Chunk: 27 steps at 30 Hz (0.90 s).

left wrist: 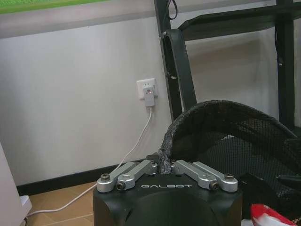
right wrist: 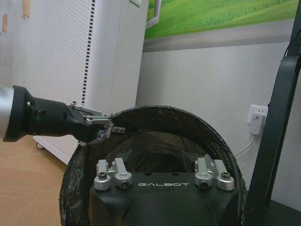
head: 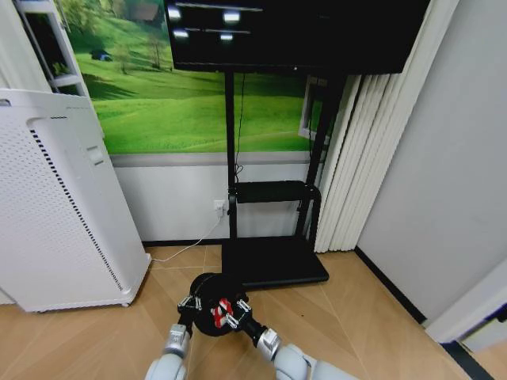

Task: Pick up the trash bin and place the garbage on the floor into it.

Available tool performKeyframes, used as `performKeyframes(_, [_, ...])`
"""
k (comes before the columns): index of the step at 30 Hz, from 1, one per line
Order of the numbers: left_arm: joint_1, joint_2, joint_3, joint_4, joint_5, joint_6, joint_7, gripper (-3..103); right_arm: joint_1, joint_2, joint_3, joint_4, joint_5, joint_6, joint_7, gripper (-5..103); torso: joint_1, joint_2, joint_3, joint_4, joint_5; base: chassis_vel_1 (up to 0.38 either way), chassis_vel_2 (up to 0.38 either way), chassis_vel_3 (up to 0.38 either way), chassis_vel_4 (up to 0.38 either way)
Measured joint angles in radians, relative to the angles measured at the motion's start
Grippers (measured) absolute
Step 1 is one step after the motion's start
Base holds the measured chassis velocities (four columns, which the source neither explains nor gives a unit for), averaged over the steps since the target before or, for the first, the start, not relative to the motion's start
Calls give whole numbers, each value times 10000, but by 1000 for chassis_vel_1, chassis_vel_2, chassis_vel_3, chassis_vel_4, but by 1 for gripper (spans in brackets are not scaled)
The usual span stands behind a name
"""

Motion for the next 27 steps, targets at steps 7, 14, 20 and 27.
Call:
performKeyframes(7, [1, -5, -49, -7, -6, -2, 2, 4, -175, -180, 553, 228, 257, -195, 190, 88, 0, 0, 0, 1, 1, 0, 0, 0, 0])
performKeyframes(14, [84, 42, -294, -97, -69, -61, 18, 4, -1003, -790, 2446, 1321, 1530, -1066, 686, 100, 1, 0, 0, -2, 1, 0, 0, 0, 0])
performKeyframes(20, [166, 69, -522, -227, -135, -119, 22, 4, -1822, -1339, 4179, 2332, 2469, -1738, 1302, 100, 0, 0, -1, 2, 2, 0, 0, 0, 0])
performKeyframes(27, [308, 72, -758, -528, -147, -177, 23, 4, -2709, -1575, 6040, 2444, 2757, -2369, 2008, 100, 1, 0, -1, 1, 1, 0, 0, 0, 0])
